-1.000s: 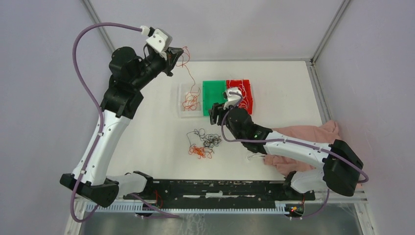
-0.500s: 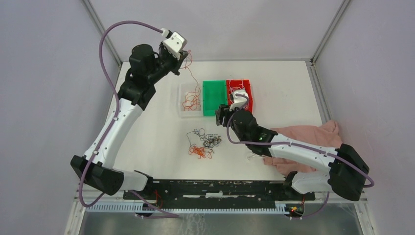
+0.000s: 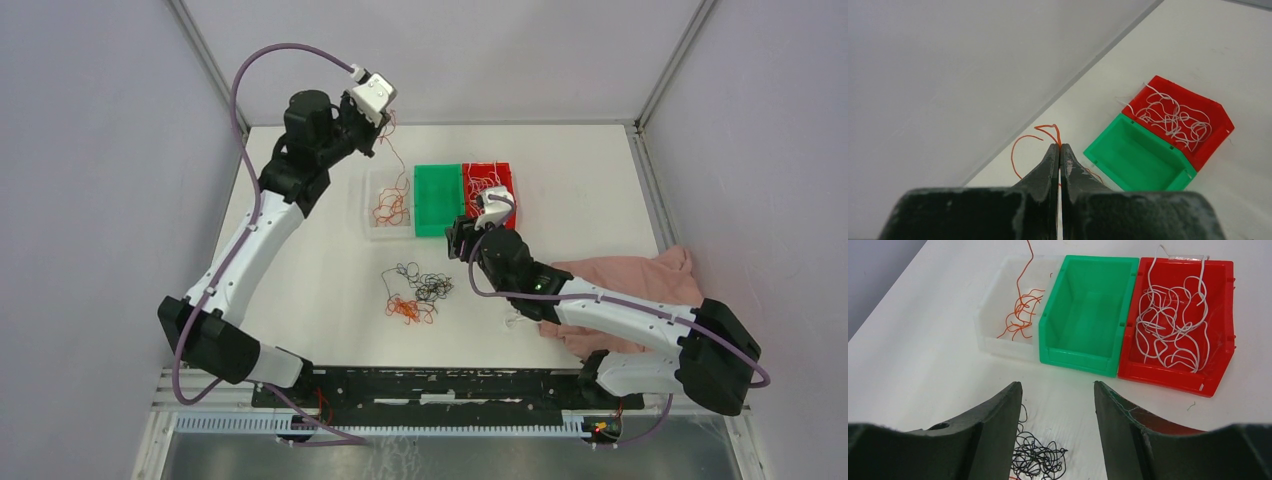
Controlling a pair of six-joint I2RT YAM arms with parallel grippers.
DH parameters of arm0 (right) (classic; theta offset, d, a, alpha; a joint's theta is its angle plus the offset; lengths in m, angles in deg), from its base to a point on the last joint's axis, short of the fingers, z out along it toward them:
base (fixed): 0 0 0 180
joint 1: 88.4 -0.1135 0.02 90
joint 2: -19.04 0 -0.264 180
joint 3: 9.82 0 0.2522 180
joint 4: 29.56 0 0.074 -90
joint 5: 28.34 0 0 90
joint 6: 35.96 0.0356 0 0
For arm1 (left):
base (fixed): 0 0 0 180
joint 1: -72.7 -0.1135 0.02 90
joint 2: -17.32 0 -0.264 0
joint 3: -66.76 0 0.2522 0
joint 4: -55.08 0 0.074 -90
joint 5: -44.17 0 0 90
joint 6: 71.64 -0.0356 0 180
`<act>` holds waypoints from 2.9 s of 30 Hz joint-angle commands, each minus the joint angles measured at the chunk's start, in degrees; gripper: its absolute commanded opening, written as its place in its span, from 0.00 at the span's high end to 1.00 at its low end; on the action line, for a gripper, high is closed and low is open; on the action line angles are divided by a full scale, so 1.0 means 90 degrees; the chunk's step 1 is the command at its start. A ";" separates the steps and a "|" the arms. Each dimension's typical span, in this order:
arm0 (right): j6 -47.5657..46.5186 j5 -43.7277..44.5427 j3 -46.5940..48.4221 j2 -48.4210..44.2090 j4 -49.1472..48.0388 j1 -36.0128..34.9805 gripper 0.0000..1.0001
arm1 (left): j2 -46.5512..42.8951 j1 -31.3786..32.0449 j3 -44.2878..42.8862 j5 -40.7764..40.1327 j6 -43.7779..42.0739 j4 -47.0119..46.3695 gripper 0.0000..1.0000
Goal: Untangle the cables
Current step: Place the cable in the bin.
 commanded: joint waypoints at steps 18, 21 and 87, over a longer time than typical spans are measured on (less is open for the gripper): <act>0.0186 0.0183 -0.0079 -0.0424 0.0111 0.0084 0.41 | 0.0736 0.0018 0.1209 0.0074 0.0425 0.0618 0.97; 0.0207 0.0240 -0.0122 -0.0511 0.0147 0.0098 0.42 | 0.1000 0.0017 0.1131 0.0215 0.0510 0.0618 0.97; -0.1471 -0.3694 0.0779 0.1306 0.1251 -0.1080 0.47 | -0.0484 -0.1270 0.1480 0.1172 -0.0115 0.2175 0.01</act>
